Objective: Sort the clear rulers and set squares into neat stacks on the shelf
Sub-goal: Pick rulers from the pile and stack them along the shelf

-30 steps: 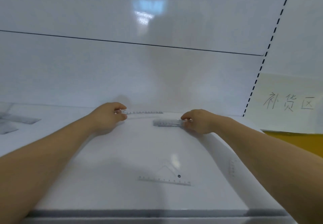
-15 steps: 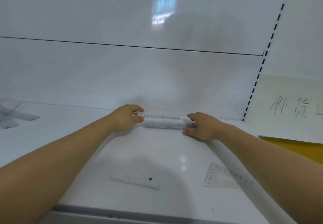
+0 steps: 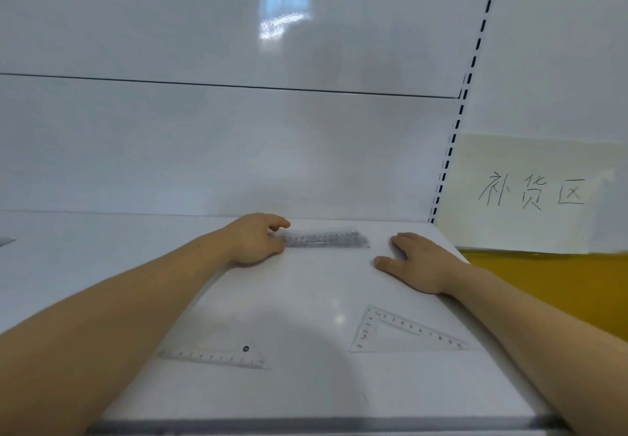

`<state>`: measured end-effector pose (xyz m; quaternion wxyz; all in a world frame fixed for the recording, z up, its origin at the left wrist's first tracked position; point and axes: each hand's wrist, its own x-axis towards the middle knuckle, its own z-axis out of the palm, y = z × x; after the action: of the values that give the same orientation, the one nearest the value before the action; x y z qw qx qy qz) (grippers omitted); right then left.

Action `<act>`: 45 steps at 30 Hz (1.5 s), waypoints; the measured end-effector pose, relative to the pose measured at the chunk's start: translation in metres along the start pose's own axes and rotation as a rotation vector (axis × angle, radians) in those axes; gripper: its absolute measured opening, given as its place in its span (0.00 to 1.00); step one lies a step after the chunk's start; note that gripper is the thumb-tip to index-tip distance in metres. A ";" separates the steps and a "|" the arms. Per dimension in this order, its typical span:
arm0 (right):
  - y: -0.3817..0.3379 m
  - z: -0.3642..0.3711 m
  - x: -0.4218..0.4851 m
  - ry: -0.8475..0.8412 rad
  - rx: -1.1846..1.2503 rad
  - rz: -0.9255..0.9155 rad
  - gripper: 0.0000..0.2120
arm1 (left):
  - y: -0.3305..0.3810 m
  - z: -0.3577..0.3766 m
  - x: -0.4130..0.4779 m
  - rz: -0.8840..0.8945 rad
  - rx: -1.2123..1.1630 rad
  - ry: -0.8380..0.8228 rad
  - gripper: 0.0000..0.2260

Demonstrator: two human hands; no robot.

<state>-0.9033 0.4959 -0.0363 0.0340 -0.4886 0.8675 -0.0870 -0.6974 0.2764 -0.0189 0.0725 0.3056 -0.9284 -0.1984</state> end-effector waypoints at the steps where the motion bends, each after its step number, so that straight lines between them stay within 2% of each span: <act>1: 0.000 0.000 0.000 0.000 0.005 -0.002 0.26 | -0.001 -0.001 0.001 0.015 0.010 0.000 0.21; 6: 0.002 0.000 0.000 0.000 0.014 -0.018 0.28 | -0.004 -0.005 0.004 0.082 0.015 -0.017 0.18; 11: 0.000 -0.004 0.001 -0.033 0.005 0.019 0.25 | -0.003 -0.008 0.004 0.064 -0.027 -0.054 0.20; 15: -0.018 -0.020 0.007 -0.066 0.042 0.008 0.38 | -0.001 -0.012 -0.009 -0.039 -0.038 0.007 0.26; 18: -0.049 -0.034 0.026 -0.037 0.014 -0.098 0.37 | -0.004 -0.015 -0.031 -0.056 -0.008 0.028 0.26; 24: -0.154 -0.034 0.052 -0.050 0.010 -0.319 0.36 | -0.044 -0.033 -0.105 -0.237 0.031 0.066 0.26; 33: -0.370 -0.001 0.042 -0.111 -0.039 -0.569 0.34 | -0.189 -0.104 -0.243 -0.493 0.230 0.161 0.28; 39: -0.527 0.035 0.037 -0.122 -0.036 -0.671 0.32 | -0.312 -0.166 -0.332 -0.624 0.178 0.210 0.27; 45: -0.616 0.062 0.054 -0.136 -0.005 -0.670 0.32 | -0.389 -0.206 -0.369 -0.659 0.142 0.240 0.25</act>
<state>-0.4043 0.1297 0.0178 0.0604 -0.7512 0.6547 -0.0584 -0.1393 0.1439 0.0033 0.0916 0.6139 -0.7765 -0.1086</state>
